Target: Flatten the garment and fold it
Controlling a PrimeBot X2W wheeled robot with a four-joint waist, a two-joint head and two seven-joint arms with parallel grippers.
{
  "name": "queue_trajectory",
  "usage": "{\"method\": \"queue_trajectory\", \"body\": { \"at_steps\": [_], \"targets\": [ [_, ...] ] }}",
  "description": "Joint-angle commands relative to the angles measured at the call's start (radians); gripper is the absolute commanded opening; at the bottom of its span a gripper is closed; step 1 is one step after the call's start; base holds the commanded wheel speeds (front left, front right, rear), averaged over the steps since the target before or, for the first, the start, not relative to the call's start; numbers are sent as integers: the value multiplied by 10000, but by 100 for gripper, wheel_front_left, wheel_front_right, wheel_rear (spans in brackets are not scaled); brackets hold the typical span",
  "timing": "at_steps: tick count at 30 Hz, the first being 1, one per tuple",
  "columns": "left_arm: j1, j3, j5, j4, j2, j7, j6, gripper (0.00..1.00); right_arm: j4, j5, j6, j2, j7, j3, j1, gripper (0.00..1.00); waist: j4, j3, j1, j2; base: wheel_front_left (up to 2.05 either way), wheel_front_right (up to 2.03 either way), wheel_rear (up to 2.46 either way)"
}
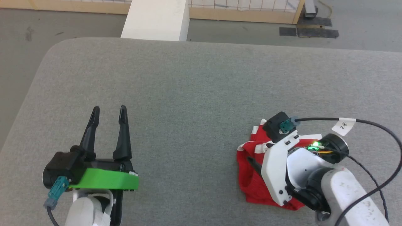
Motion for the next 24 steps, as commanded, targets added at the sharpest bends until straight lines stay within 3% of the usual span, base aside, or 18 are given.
{"method": "queue_trajectory", "body": {
  "at_steps": [1,6,14,19,24],
  "targets": [
    [159,41,30,-37,-24,-45,-21,100,-236,109,-13,-59,107,-12,73,100,-123,-105,0,0,0,0,0],
    [248,65,100,-73,-24,-45,-29,100,-1017,261,-13,-193,382,-422,314,100,-351,-236,0,0,0,0,0],
    [223,-16,242,-173,-24,-45,-46,100,-1739,-607,-13,360,-466,-2954,898,100,-639,-182,0,0,0,0,0],
    [147,-10,367,-291,-24,-45,-54,100,-1026,-1188,-13,831,-1009,-3996,1383,100,-695,6,0,0,0,0,0],
    [81,5,448,-352,-24,-45,-59,100,379,-1333,-13,1147,-1325,-4298,1639,100,-559,246,0,0,0,0,0]
  ]
}}
